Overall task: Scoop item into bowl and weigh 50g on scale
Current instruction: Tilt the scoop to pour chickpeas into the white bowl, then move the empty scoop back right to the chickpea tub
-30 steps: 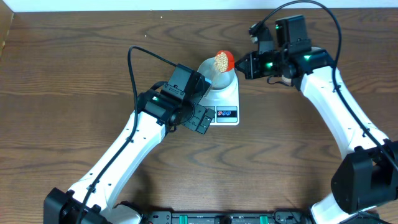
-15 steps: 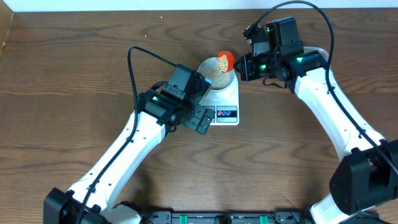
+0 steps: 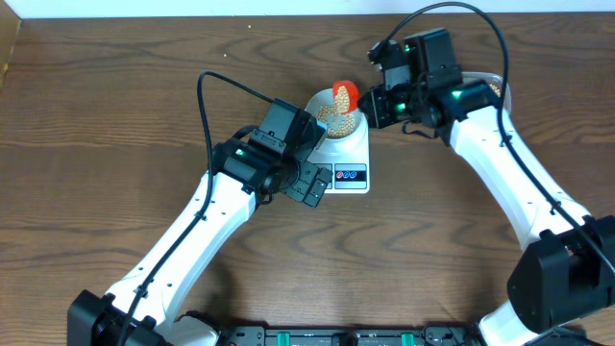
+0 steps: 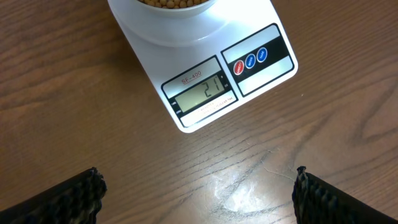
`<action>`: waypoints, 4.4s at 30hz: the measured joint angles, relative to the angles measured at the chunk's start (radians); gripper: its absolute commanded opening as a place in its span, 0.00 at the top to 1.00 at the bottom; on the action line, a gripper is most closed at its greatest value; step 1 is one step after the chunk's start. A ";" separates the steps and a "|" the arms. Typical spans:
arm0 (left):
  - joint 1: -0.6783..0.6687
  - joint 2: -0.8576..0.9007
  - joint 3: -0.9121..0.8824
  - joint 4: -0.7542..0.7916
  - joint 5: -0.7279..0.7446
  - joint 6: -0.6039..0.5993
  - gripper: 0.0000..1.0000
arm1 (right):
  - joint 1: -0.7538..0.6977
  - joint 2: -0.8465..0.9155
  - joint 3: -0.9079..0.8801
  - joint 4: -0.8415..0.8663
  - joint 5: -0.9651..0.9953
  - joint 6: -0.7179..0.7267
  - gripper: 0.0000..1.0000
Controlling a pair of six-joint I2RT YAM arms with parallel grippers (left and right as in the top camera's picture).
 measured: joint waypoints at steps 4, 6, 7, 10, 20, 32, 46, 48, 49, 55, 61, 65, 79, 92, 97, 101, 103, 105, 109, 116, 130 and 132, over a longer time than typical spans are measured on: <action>0.000 0.000 0.000 0.000 0.000 0.000 0.02 | 0.014 0.000 0.000 0.000 0.013 -0.008 0.98; 0.000 0.000 0.000 0.000 0.000 0.000 0.02 | 0.014 0.000 0.000 0.000 0.016 -0.010 0.98; 0.000 0.000 0.000 0.000 0.000 0.000 0.02 | 0.014 0.000 0.000 0.000 0.018 -0.013 0.98; 0.000 0.000 0.000 0.000 0.000 0.000 0.02 | 0.014 0.000 0.000 0.000 0.024 -0.023 0.98; 0.000 0.000 0.000 0.000 0.000 0.000 0.02 | 0.014 0.000 0.000 0.001 0.032 -0.045 0.98; 0.000 0.000 0.000 0.000 0.000 0.000 0.02 | 0.014 0.000 0.000 0.001 0.031 -0.053 0.99; 0.000 0.000 0.000 0.000 0.000 0.000 0.02 | 0.014 0.000 0.000 0.001 0.031 -0.126 0.99; 0.000 0.000 0.000 0.000 0.000 0.000 0.02 | 0.014 0.000 0.000 0.001 0.031 -0.132 0.98; 0.000 0.000 0.000 0.000 0.000 0.000 0.02 | 0.014 0.000 0.000 0.001 0.031 -0.134 0.99; 0.000 0.000 0.000 0.000 0.000 0.000 0.02 | 0.014 0.000 0.000 0.000 0.031 -0.156 0.99; 0.000 0.000 0.000 0.000 0.000 0.000 0.02 | 0.014 0.000 0.000 -0.001 0.031 -0.192 0.99; 0.000 0.000 0.000 0.000 0.000 0.000 0.02 | 0.014 0.000 0.000 -0.001 0.031 -0.225 0.99; 0.000 0.000 0.000 0.000 0.000 0.000 0.02 | 0.021 0.000 0.000 -0.020 0.031 -0.475 0.99; 0.000 0.000 0.000 0.000 0.000 0.000 0.02 | 0.038 0.000 0.000 -0.022 0.032 -0.709 0.99; 0.000 0.000 0.000 0.000 0.000 0.000 0.02 | 0.038 0.000 0.000 -0.021 0.032 -0.739 0.99; 0.000 0.000 0.000 0.000 0.000 0.000 0.02 | 0.038 0.000 0.000 -0.020 0.031 -0.746 0.99; 0.000 0.000 0.000 0.000 0.000 0.000 0.02 | 0.038 0.000 0.000 -0.014 0.032 -0.741 0.99; 0.000 0.000 0.000 0.000 0.000 0.000 0.02 | 0.038 0.000 0.000 -0.004 0.031 -0.723 0.99; 0.000 0.000 0.000 0.000 0.000 0.000 0.02 | 0.031 0.000 0.000 0.019 0.019 -0.668 0.99; 0.000 0.000 0.000 0.000 0.000 0.000 0.02 | -0.056 -0.021 0.000 0.036 -0.087 -0.512 0.99; 0.000 0.000 0.000 0.000 0.000 0.000 0.02 | -0.341 -0.131 0.000 -0.127 -0.129 -0.295 0.99; 0.000 0.000 0.000 0.000 0.000 0.000 0.02 | -0.373 -0.131 0.000 -0.161 -0.081 -0.272 0.99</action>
